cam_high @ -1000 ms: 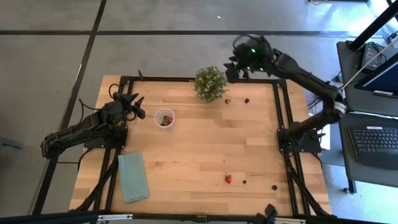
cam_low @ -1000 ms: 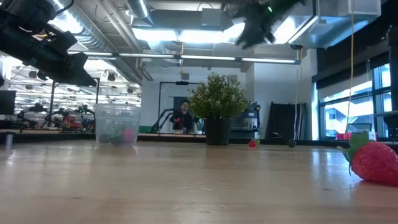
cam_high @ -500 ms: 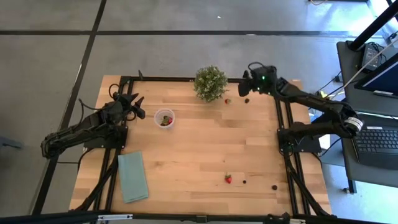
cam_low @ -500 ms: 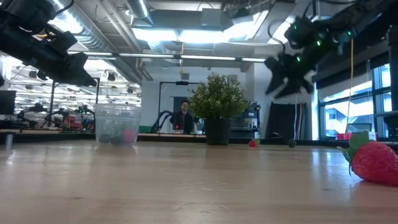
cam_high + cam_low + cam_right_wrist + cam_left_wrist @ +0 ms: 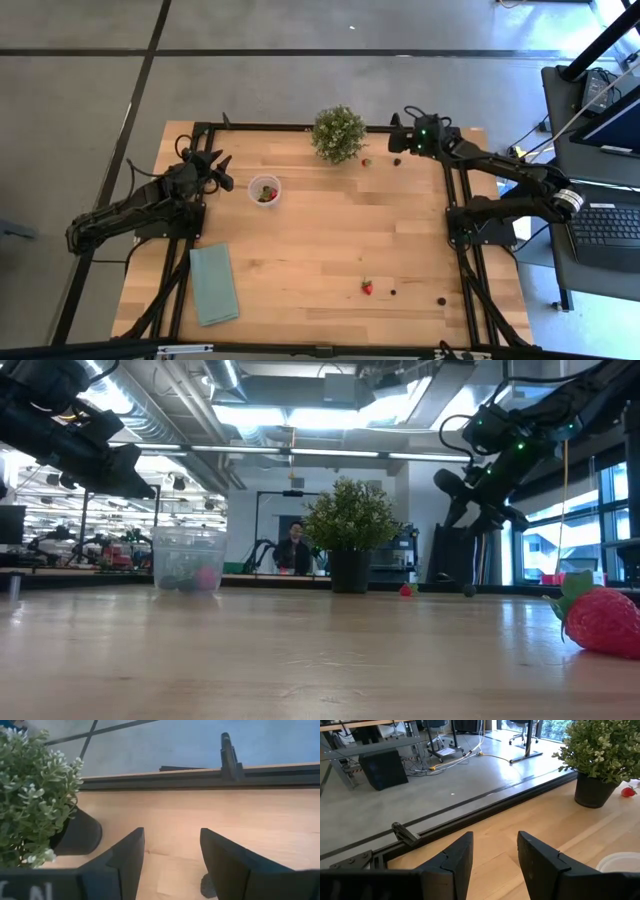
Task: Pick and placing Produce into tupperware
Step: Put the blackberry into the transparent container
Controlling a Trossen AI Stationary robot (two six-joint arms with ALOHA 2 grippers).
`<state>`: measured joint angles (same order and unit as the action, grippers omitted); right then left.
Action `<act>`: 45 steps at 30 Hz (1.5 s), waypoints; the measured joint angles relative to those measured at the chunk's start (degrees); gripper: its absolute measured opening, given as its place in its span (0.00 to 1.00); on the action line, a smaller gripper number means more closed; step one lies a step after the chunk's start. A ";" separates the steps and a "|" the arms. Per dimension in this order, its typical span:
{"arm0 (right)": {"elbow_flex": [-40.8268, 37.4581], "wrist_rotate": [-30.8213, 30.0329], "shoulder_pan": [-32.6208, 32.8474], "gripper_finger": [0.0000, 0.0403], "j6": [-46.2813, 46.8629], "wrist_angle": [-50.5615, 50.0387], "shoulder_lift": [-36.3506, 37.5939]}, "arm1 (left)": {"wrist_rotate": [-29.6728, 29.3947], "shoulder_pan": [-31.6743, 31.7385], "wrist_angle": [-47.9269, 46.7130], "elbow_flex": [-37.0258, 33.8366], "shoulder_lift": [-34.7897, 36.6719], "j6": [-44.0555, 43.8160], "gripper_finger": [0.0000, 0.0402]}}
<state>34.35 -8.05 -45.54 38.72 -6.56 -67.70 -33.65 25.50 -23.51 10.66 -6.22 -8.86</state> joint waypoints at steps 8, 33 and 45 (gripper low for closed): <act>-0.01 0.15 0.00 0.49 0.02 -0.22 -0.02 | 0.13 0.00 0.01 0.00 0.00 -0.02 0.36; 0.00 1.09 0.00 0.49 -3.17 -1.37 -0.07 | 0.13 -0.01 0.02 -0.01 0.00 -0.20 0.36; 0.02 2.21 0.00 0.49 -5.87 -1.64 -0.07 | 0.13 -0.01 0.02 -0.01 0.00 -0.20 0.36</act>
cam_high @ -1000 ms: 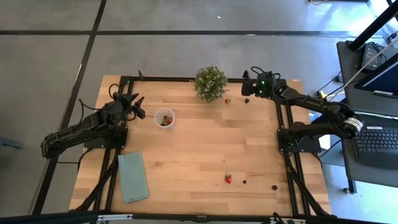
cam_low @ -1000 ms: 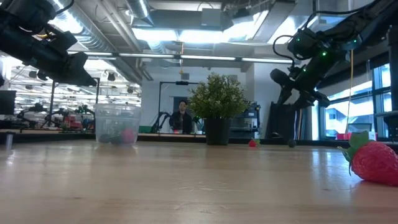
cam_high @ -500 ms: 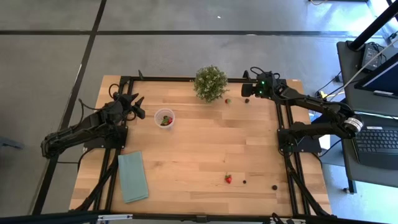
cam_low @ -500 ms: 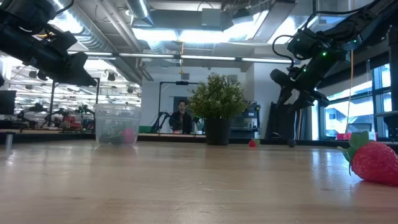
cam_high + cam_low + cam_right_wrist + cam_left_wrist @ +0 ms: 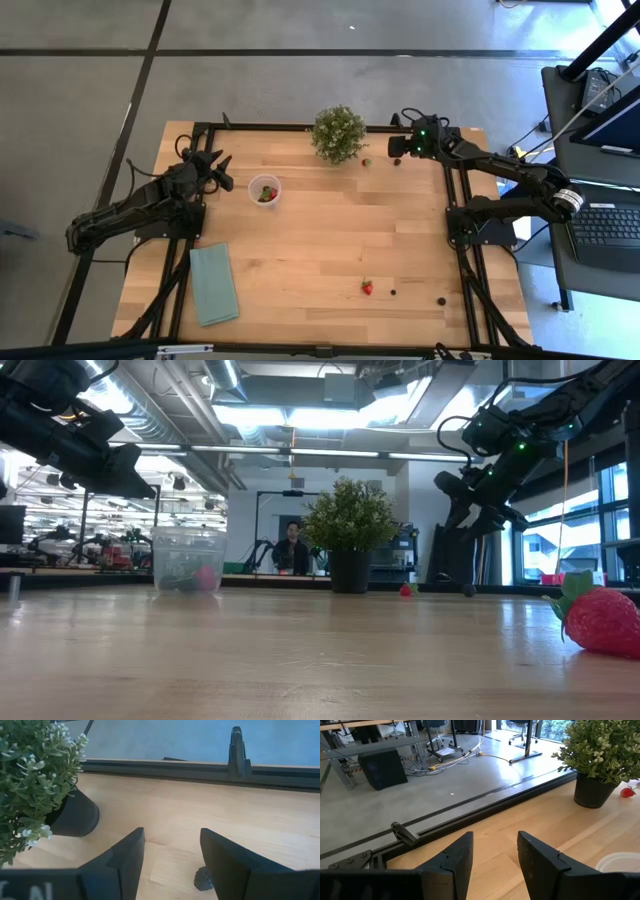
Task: Pick and placing Produce into tupperware
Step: Put the blackberry into the transparent container
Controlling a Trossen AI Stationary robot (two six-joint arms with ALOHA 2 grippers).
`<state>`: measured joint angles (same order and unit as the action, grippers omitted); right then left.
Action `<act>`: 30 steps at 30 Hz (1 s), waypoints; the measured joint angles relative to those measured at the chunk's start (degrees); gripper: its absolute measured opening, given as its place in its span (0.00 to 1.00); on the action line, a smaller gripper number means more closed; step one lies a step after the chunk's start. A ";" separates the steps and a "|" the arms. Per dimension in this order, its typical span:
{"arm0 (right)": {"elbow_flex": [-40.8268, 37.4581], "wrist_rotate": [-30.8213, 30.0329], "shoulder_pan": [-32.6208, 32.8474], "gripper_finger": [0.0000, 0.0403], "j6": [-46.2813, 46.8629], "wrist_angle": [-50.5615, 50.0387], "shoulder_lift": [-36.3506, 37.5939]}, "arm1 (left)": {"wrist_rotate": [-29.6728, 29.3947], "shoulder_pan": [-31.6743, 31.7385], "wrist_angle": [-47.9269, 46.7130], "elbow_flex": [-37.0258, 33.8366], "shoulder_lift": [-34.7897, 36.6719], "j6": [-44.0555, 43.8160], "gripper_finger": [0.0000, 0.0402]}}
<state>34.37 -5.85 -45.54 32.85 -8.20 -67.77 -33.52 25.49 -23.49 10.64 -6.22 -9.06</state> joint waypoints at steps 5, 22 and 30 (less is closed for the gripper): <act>0.02 0.43 0.00 0.49 -0.22 -0.65 0.00 | 0.00 0.00 0.02 0.01 0.00 0.00 0.36; 0.04 1.42 0.02 0.49 -1.94 -3.94 0.00 | 0.00 -0.01 0.17 0.00 0.00 0.00 0.36; 0.04 1.38 0.00 0.59 -3.22 -4.01 0.00 | 0.00 -0.01 0.17 -0.01 0.00 0.00 0.36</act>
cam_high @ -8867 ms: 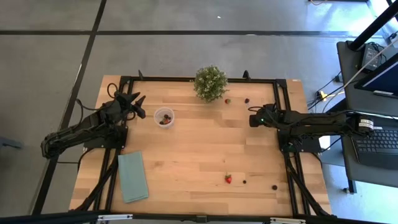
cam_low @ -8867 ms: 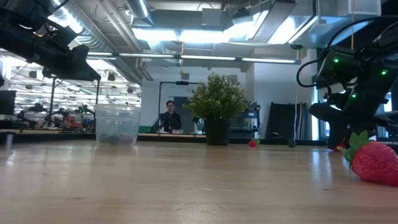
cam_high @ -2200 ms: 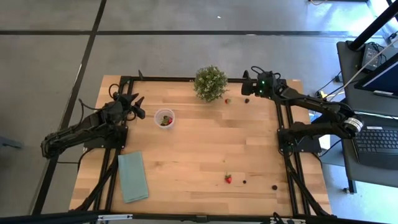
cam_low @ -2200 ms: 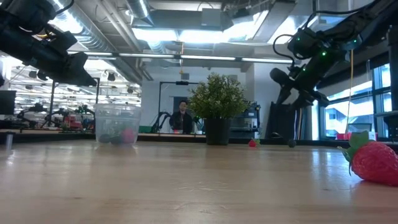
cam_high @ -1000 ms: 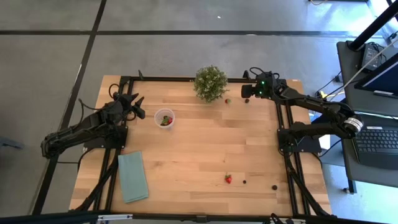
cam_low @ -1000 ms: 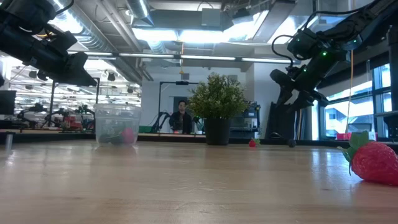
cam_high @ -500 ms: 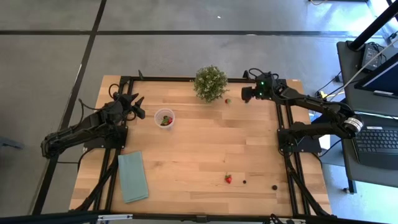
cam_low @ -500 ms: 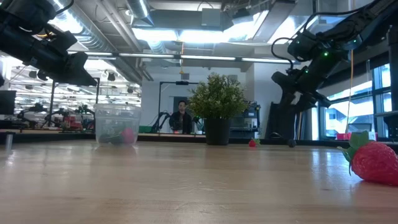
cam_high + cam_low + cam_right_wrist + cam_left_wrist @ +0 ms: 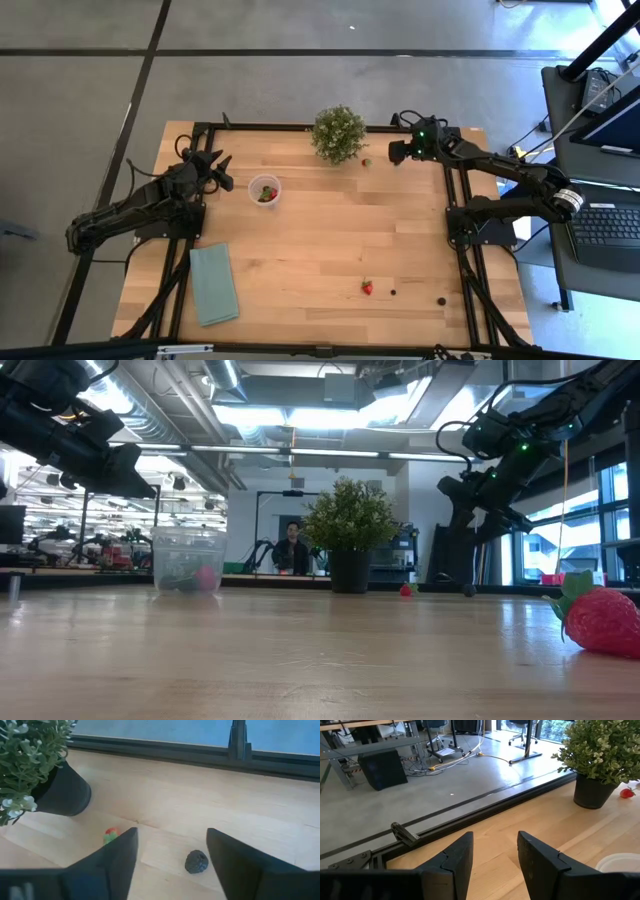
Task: Pick and placing Produce into tupperware
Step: Put the blackberry into the transparent container
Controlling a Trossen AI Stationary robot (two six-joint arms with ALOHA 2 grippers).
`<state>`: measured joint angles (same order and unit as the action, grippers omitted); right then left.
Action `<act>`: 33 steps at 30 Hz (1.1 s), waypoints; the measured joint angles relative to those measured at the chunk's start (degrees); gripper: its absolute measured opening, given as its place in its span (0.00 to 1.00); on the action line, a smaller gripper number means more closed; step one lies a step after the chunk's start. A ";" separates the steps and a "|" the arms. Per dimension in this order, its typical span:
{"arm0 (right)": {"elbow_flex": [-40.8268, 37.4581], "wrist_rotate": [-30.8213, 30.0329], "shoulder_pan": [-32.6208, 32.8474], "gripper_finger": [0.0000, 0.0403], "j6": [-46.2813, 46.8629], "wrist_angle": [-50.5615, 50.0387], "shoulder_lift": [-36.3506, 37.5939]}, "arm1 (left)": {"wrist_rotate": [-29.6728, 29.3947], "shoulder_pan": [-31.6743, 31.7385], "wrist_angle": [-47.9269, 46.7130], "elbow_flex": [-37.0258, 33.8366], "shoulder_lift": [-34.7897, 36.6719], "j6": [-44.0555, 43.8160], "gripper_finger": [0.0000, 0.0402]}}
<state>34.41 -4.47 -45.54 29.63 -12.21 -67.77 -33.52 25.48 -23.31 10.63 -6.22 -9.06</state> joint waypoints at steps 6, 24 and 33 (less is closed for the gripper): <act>0.00 0.00 0.00 0.74 -0.05 0.08 0.00 | 0.00 0.00 0.00 0.00 0.00 -0.01 0.36; 0.00 -3.73 5.29 0.71 7.14 -0.87 -9.23 | 0.34 0.00 0.00 0.01 0.00 -1.53 0.36; -0.02 -6.75 5.55 0.71 5.88 1.64 -15.29 | 0.43 0.00 0.00 0.01 0.00 -1.48 0.36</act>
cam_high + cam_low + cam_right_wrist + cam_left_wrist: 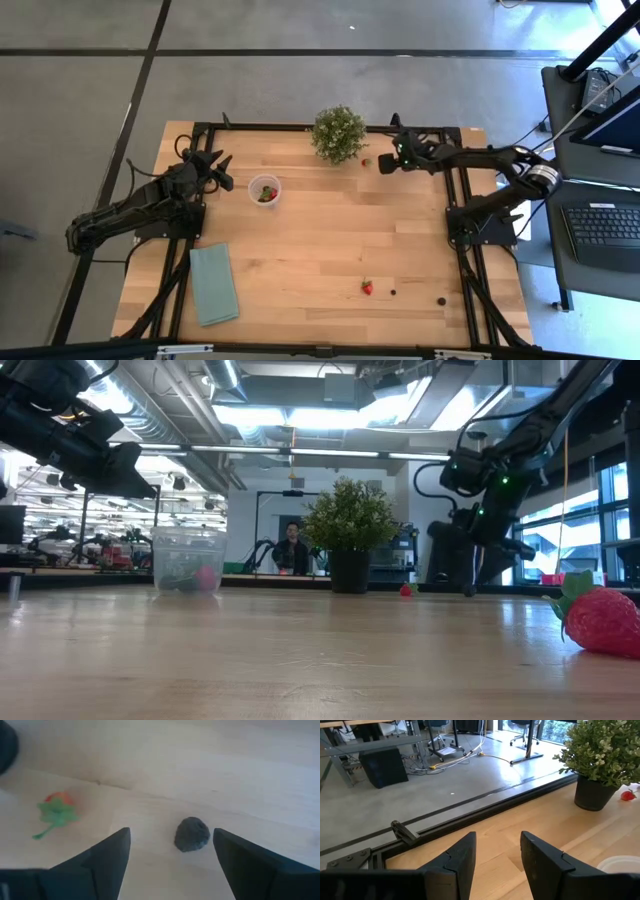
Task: Pick and placing Produce into tupperware
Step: Put the blackberry into the transparent container
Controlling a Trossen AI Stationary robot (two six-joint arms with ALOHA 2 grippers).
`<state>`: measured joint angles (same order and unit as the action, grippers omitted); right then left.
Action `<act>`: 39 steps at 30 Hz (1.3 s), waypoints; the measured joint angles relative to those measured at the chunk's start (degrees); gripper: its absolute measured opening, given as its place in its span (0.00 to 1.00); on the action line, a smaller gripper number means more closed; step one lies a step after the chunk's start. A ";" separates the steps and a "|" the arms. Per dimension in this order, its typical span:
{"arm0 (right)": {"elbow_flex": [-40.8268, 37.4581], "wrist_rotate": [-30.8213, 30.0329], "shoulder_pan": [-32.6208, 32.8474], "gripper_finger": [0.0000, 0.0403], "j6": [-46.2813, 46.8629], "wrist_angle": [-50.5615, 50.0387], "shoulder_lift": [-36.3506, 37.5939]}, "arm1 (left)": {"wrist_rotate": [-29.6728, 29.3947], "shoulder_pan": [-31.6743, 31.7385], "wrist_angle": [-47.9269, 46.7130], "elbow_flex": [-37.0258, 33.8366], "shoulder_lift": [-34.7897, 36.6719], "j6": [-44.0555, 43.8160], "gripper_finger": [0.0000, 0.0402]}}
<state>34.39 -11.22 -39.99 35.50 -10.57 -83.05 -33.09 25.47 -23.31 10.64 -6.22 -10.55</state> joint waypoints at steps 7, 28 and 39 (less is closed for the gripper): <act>0.00 -1.25 0.00 0.71 -0.13 1.31 -2.92 | -0.02 0.00 0.00 0.01 -0.01 0.11 0.36; 0.17 -2.28 -0.11 0.55 0.05 1.37 -6.86 | -0.02 0.00 -0.02 -0.01 0.00 0.00 0.36; 0.13 -2.35 -0.17 0.28 -0.07 0.09 -6.90 | -0.02 0.00 -0.02 0.01 -0.02 -0.44 0.36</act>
<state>34.52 -13.58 -40.16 35.43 -10.48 -89.95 -33.10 25.47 -23.33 10.65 -6.24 -10.99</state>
